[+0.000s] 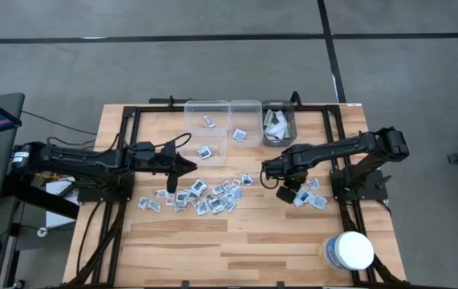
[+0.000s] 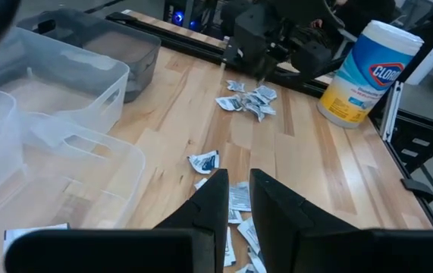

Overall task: Pick & Place First Aid Supplies
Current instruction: Put the alcohol pad into the top right transparent bin

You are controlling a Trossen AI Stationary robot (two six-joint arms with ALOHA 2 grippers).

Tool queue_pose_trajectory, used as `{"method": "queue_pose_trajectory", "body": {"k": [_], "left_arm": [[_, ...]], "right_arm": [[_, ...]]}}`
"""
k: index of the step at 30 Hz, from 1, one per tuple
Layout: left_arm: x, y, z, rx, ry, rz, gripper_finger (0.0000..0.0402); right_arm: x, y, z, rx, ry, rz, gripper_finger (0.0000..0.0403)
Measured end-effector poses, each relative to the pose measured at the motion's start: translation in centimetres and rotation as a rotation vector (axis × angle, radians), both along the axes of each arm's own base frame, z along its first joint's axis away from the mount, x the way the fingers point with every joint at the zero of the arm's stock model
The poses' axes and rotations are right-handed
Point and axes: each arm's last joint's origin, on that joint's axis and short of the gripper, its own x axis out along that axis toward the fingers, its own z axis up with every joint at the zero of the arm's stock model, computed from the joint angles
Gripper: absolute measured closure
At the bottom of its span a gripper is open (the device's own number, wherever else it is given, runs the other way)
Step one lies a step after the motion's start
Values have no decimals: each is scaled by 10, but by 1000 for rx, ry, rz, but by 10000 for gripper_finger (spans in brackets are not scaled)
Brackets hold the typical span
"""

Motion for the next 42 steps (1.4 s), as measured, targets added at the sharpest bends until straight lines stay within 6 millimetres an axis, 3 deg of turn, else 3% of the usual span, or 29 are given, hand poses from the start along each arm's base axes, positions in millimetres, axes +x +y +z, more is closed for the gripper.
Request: {"method": "queue_pose_trajectory", "body": {"k": [9, 18, 30, 42], "left_arm": [[0, 0, 0, 6, 0, -1, 346], [0, 2, 0, 7, -4, 16, 346], [0, 2, 1, 8, -6, 15, 346], [0, 2, 1, 8, -11, 14, 346]], "right_arm": [[-20, 4, -36, 50, 90, -133, 329], [-20, 13, -58, 85, -5, -172, 322], [-24, 16, -60, 11, 10, -150, 256], [-21, 17, -60, 16, -25, -150, 310]]}}
